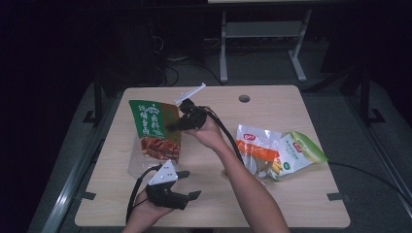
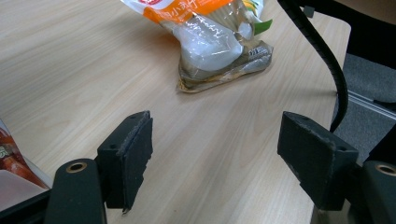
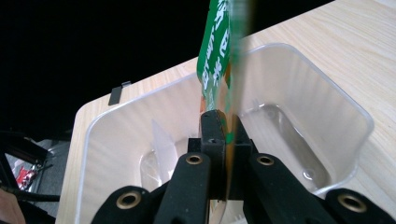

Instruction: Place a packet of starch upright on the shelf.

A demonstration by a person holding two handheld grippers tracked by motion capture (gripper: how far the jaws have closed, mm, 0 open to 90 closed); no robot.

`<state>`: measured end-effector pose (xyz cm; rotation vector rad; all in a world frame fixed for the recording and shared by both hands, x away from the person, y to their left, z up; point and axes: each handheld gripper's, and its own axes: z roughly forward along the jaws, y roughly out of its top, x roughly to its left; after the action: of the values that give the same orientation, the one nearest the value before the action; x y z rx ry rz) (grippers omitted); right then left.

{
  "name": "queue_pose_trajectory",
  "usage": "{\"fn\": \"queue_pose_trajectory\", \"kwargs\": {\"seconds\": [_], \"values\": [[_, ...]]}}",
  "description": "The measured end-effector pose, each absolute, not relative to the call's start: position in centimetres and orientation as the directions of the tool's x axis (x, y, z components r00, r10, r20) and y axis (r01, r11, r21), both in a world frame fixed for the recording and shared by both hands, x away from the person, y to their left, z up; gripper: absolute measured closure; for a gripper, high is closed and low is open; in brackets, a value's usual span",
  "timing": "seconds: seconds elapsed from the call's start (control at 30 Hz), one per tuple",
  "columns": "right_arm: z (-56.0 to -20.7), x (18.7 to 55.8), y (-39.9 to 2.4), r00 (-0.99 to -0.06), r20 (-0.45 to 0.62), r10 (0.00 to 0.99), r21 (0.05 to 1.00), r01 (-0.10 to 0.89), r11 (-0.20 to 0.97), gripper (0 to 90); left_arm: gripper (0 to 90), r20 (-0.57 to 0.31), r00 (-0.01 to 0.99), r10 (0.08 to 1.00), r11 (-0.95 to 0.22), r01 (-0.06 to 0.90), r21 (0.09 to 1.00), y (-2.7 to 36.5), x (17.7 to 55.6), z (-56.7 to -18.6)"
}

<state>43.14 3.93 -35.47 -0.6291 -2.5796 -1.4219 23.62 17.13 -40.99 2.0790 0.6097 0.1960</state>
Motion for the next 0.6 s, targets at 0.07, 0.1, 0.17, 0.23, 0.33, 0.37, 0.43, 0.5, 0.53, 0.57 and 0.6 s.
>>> {"fn": "queue_pose_trajectory", "kwargs": {"seconds": [0.07, 0.1, 0.17, 0.23, 0.33, 0.37, 0.43, 0.5, 0.53, 0.57, 0.6], "values": [[-35.4, 43.1, 4.0, -0.908, 0.287, 0.305, 0.780, 0.406, 0.476, 84.5, 26.3, -0.095, 0.864, 0.495, -0.447, 0.347, 0.824, 17.1, 23.6, -41.0], [-35.4, 43.0, 4.0, -0.907, 0.288, 0.308, 0.779, 0.409, 0.475, 78.7, 26.3, -0.097, 0.862, 0.497, -0.445, 0.349, 0.825, 17.2, 23.6, -41.0], [-35.3, 42.8, 3.9, -0.903, 0.289, 0.316, 0.775, 0.415, 0.477, 71.1, 26.3, -0.097, 0.862, 0.498, -0.443, 0.349, 0.826, 17.2, 23.6, -41.0], [-35.2, 42.6, 3.5, -0.905, 0.279, 0.321, 0.773, 0.410, 0.484, 66.3, 26.3, -0.098, 0.861, 0.500, -0.443, 0.352, 0.825, 17.3, 23.6, -41.1], [-35.0, 42.3, 2.6, -0.901, 0.281, 0.330, 0.775, 0.416, 0.476, 57.7, 26.1, -0.095, 0.861, 0.501, -0.446, 0.350, 0.824, 17.3, 23.6, -41.1], [-35.0, 42.2, 2.2, -0.901, 0.277, 0.333, 0.774, 0.415, 0.479, 54.7, 26.1, -0.093, 0.861, 0.501, -0.447, 0.349, 0.824, 17.3, 23.6, -41.1], [-34.8, 41.9, 1.3, -0.899, 0.271, 0.345, 0.774, 0.416, 0.477, 52.0, 26.1, -0.095, 0.858, 0.504, -0.447, 0.354, 0.821, 17.2, 23.6, -41.2], [-34.6, 41.5, 0.3, -0.893, 0.277, 0.355, 0.771, 0.427, 0.473, 50.5, 25.9, -0.096, 0.858, 0.505, -0.448, 0.356, 0.820, 17.1, 23.6, -41.3], [-34.6, 41.4, -0.2, -0.892, 0.273, 0.359, 0.770, 0.427, 0.474, 49.9, 25.9, -0.095, 0.858, 0.505, -0.451, 0.356, 0.818, 17.1, 23.6, -41.3], [-34.6, 41.3, -0.5, -0.893, 0.267, 0.362, 0.770, 0.424, 0.478, 49.6, 25.8, -0.094, 0.858, 0.505, -0.452, 0.355, 0.818, 17.1, 23.6, -41.3], [-34.7, 41.1, -1.2, -0.892, 0.268, 0.363, 0.772, 0.425, 0.473, 49.0, 25.7, -0.094, 0.857, 0.506, -0.451, 0.356, 0.818, 17.0, 23.6, -41.4]]}}
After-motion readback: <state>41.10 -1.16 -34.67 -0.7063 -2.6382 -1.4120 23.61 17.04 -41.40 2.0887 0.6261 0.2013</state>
